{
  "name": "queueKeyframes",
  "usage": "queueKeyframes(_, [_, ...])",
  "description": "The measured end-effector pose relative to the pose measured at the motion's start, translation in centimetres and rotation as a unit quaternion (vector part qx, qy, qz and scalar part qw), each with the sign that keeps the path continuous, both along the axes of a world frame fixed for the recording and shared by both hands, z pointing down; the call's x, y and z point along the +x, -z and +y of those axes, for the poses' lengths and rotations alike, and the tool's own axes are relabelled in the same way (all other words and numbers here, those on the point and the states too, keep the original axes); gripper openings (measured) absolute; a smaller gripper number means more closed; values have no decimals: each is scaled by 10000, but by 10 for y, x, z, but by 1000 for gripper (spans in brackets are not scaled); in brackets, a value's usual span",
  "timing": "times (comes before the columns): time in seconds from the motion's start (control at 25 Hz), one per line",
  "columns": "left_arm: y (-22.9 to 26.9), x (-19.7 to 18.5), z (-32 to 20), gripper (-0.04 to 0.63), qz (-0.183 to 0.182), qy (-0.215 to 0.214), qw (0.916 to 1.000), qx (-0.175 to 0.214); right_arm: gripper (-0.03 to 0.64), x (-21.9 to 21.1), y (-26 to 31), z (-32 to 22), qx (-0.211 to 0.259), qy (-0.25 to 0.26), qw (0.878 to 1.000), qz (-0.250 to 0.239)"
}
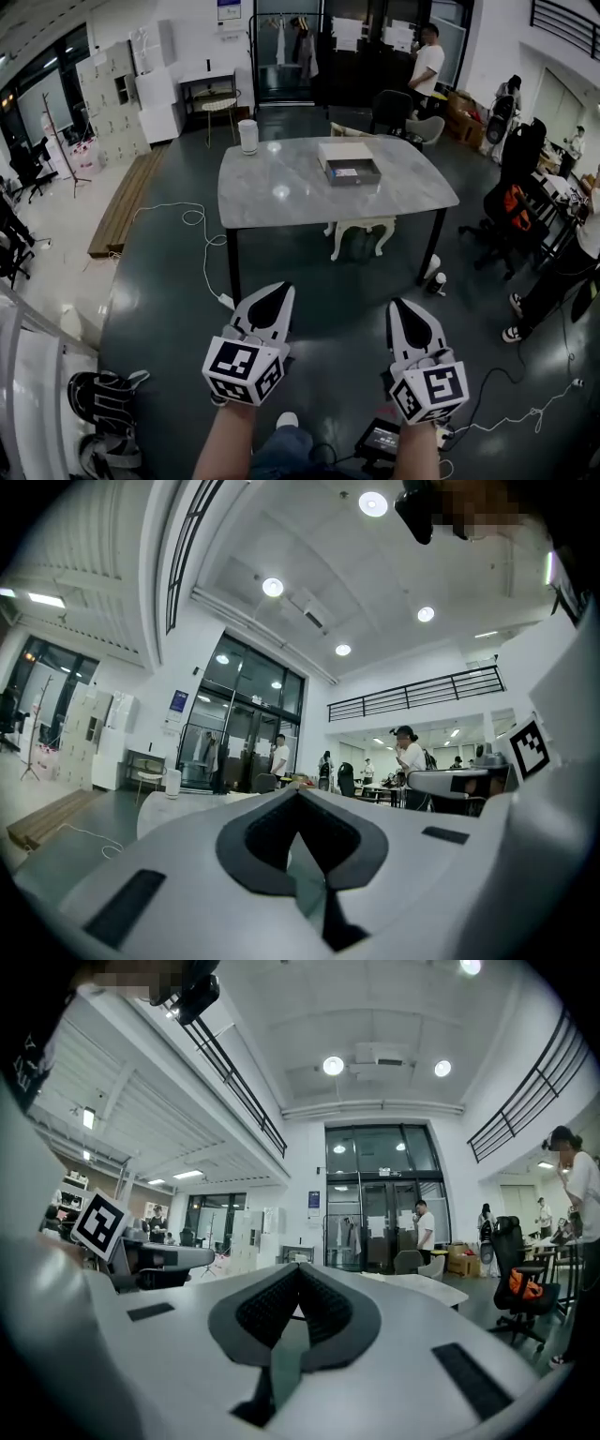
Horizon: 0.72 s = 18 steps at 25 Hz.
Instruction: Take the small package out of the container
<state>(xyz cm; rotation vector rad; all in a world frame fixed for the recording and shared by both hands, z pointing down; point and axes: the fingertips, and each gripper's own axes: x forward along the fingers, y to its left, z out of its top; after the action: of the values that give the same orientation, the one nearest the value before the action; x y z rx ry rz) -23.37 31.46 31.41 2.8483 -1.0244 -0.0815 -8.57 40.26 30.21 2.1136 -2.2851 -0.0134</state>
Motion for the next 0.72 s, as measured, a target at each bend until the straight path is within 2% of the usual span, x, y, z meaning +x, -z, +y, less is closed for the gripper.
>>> queueKeyframes(0.16, [0,-3,-38,8,16,-155,9999,-35,25,-13,3,-31,73,34,9997,-231])
queueKeyframes(0.32, [-4,0,-63,8,86,-259,9995,-130,25,-16,3,-46,-2,-95,9999,-60])
queueKeyframes(0.52, [-18,16,-82,8,110,-378,9988,-280,25,5,-5,-62,-181,-297,9994,6])
queueKeyframes(0.72, [-21,39,-109,8,113,-369,9990,-245,25,30,-8,-92,-84,-299,9994,-139])
